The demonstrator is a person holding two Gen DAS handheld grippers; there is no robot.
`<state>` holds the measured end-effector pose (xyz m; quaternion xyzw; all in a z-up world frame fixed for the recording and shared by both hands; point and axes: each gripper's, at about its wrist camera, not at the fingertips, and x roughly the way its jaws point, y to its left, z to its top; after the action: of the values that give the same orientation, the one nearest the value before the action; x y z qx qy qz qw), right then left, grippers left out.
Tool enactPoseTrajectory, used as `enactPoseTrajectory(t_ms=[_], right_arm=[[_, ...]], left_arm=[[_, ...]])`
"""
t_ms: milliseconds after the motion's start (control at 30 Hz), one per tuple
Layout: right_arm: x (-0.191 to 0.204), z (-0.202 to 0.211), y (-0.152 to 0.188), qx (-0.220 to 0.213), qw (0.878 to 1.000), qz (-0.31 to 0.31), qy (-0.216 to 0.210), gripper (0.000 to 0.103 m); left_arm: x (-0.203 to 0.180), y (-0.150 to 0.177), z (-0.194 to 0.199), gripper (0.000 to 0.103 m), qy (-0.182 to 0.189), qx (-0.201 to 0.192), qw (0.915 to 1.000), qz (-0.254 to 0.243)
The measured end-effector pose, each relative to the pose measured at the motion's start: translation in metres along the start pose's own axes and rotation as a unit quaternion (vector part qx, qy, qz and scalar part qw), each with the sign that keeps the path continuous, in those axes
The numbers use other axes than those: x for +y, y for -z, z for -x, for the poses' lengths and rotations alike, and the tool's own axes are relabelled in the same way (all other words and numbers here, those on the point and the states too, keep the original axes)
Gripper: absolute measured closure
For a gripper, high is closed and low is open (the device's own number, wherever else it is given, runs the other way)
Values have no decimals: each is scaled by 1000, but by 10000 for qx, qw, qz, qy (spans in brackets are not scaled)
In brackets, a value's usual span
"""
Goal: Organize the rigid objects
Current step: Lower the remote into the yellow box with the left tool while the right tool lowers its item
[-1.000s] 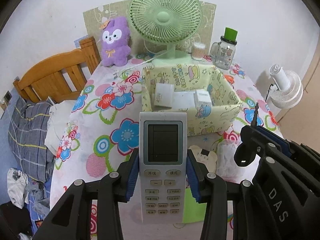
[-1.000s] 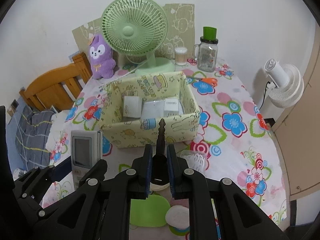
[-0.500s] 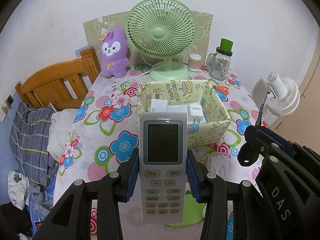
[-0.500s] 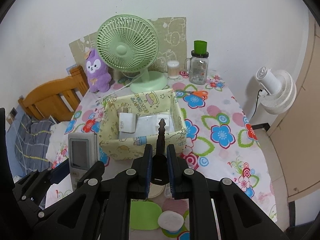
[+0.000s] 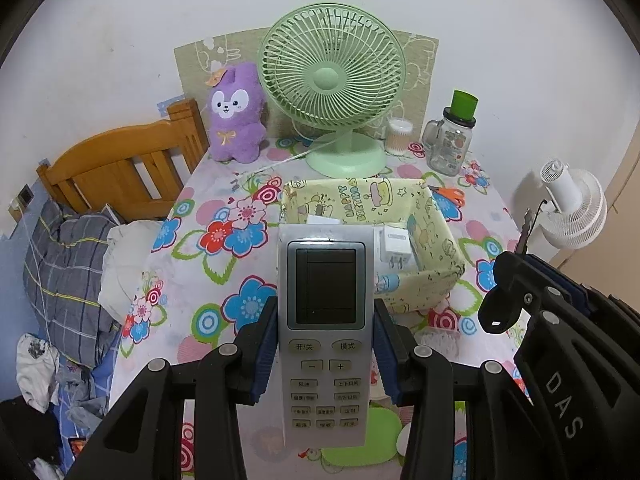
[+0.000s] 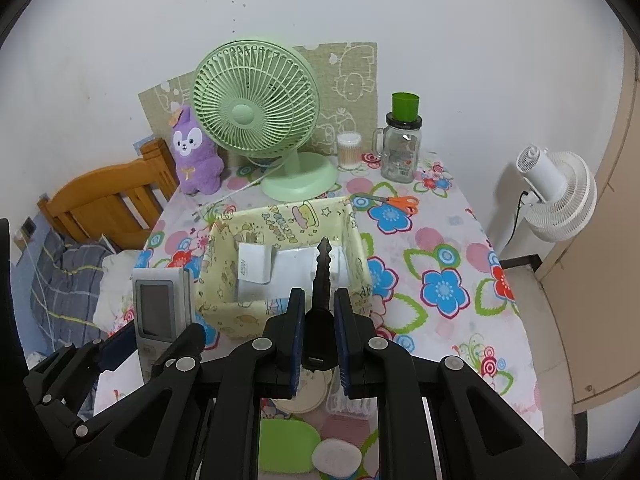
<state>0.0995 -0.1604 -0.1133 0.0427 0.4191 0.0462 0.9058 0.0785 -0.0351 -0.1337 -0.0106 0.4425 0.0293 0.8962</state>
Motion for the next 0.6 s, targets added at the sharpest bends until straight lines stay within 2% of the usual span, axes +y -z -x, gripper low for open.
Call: enactPoseTrajectory(t_ms=[600], right_arm=[[-1, -30, -39, -56, 9999, 78, -71, 85]], left_arm=[[-3, -36, -24, 58, -34, -16, 10000, 92]])
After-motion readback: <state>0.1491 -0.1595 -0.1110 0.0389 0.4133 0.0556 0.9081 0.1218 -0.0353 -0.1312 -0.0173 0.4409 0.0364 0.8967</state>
